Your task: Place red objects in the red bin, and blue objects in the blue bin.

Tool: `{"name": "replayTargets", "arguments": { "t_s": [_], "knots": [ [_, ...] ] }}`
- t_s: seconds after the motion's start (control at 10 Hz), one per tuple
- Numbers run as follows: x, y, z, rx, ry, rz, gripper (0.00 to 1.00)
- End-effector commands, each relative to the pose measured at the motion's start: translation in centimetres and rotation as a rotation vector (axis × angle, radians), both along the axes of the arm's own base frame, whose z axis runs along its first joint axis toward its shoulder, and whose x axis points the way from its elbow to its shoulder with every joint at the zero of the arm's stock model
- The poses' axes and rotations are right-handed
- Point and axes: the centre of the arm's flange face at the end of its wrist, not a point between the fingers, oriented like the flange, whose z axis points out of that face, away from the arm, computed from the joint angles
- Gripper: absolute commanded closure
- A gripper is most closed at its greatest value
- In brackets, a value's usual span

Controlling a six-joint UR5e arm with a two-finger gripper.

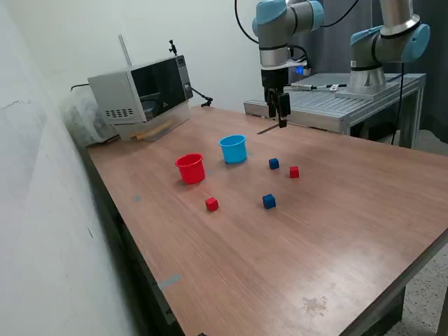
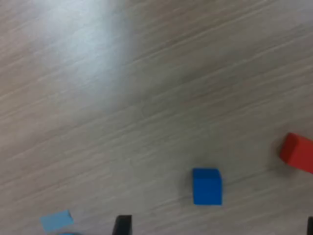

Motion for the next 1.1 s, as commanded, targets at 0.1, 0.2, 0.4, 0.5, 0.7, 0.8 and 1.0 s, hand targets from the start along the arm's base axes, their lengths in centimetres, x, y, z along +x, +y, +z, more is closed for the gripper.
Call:
{"name": "replayTargets", "arguments": {
  "t_s": [0.1, 0.2, 0.4, 0.5, 0.7, 0.8, 1.0],
  "knots": [
    [-0.4, 0.2, -4.0, -0.002, -0.036, 0.005, 0.00],
    [-0.5, 0.0, -5.1, -0.002, -0.044, 0.013, 0.00],
    [-1.0, -0.3, -6.1, -0.003, -0.049, 0.065, 0.00],
    [-1.2, -0.2, -6.5, -0.003, -0.047, 0.074, 0.00],
    [-1.3, -0.2, -7.8, -0.004, -0.060, 0.079, 0.00],
    [-1.3, -0.2, -8.6, -0.004, -0.067, 0.079, 0.00],
    [-1.6, -0.2, -8.8, -0.004, -0.066, 0.079, 0.00]
  ]
}}
